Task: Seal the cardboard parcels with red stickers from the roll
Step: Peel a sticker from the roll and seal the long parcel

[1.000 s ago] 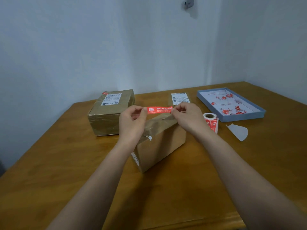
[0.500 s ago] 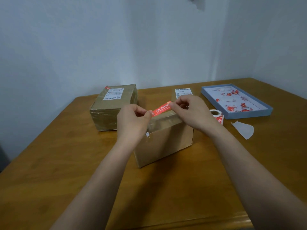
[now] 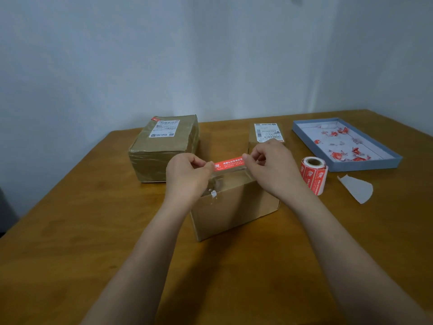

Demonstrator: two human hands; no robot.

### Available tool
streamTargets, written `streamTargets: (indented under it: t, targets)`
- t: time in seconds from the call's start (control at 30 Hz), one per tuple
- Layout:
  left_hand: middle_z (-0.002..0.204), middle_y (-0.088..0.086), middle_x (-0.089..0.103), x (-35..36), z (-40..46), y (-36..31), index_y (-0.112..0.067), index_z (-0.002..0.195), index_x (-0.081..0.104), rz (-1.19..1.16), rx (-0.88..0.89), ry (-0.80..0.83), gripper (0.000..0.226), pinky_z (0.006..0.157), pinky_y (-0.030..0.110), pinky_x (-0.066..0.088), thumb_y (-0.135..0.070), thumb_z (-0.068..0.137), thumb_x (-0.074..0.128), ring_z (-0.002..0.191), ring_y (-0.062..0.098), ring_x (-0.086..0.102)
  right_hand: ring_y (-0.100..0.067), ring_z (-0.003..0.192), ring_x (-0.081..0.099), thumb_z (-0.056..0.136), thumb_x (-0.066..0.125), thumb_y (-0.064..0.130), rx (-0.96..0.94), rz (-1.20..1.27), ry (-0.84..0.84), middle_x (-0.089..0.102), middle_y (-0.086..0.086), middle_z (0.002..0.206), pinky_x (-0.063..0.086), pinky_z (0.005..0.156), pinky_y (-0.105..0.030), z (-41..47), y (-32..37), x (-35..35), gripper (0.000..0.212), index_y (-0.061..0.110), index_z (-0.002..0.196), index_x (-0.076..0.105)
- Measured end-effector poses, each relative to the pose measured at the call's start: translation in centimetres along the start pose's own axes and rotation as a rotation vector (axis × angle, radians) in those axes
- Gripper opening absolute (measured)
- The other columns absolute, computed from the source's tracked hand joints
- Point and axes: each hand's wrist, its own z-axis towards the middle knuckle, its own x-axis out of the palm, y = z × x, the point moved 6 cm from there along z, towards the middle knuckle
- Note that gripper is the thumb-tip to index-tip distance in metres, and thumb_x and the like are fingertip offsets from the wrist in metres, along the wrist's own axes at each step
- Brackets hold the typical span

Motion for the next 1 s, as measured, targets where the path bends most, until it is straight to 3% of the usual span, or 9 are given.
streamTargets:
  t: [0.17, 0.3, 0.57, 0.7, 1.0]
  targets:
    - [0.071, 0.002, 0.065, 0.04, 0.14, 0.17, -0.012, 0.072, 0.065, 0.010, -0.028, 0.030, 0.017, 0.072, 0.035, 0.057, -0.018, 0.088, 0.068, 0.066, 0.013, 0.062, -0.009, 0.079, 0.050, 0.097, 0.052, 0.033, -0.112, -0.115, -0.051, 0.054, 0.000, 0.093, 0.034, 0.060, -0.016, -0.71, 0.50, 0.23, 0.021, 0.020, 0.081, 0.052]
    - [0.073, 0.000, 0.064, 0.39, -0.04, 0.15, -0.015, 0.073, 0.064, 0.059, -0.012, 0.054, 0.016, 0.067, 0.032, 0.055, -0.020, 0.088, 0.068, 0.069, 0.013, 0.062, -0.009, 0.082, 0.052, 0.094, 0.056, 0.031, -0.114, -0.097, -0.058, 0.056, 0.001, 0.096, 0.040, 0.067, -0.022, -0.61, 0.17, 0.37, 0.021, 0.019, 0.077, 0.055]
    - [0.081, -0.011, 0.057, 0.72, -0.14, 0.03, -0.020, 0.075, 0.064, 0.196, 0.052, 0.031, 0.015, 0.053, 0.017, 0.036, -0.026, 0.088, 0.069, 0.071, 0.002, 0.049, -0.006, 0.092, 0.054, 0.090, 0.064, 0.026, -0.072, -0.039, -0.085, 0.062, 0.001, 0.107, 0.046, 0.076, -0.021, -0.47, -0.28, 0.51, 0.024, 0.018, 0.068, 0.059]
    - [0.098, -0.008, 0.052, 0.69, -0.13, 0.10, -0.024, 0.070, 0.060, 0.268, 0.074, -0.016, 0.020, 0.056, 0.016, 0.032, -0.028, 0.087, 0.069, 0.081, 0.006, 0.045, -0.007, 0.090, 0.055, 0.089, 0.065, 0.024, -0.069, -0.015, -0.092, 0.063, 0.001, 0.105, 0.044, 0.072, -0.019, -0.56, -0.26, 0.66, 0.025, 0.021, 0.066, 0.056]
    - [0.103, -0.007, 0.052, 0.86, -0.12, 0.12, -0.023, 0.074, 0.061, 0.283, 0.080, -0.018, 0.016, 0.062, 0.021, 0.035, -0.028, 0.087, 0.070, 0.091, 0.008, 0.047, -0.007, 0.085, 0.056, 0.090, 0.063, 0.023, -0.056, -0.013, -0.106, 0.063, 0.002, 0.100, 0.047, 0.070, -0.019, -0.70, -0.36, 0.77, 0.021, 0.013, 0.071, 0.063]
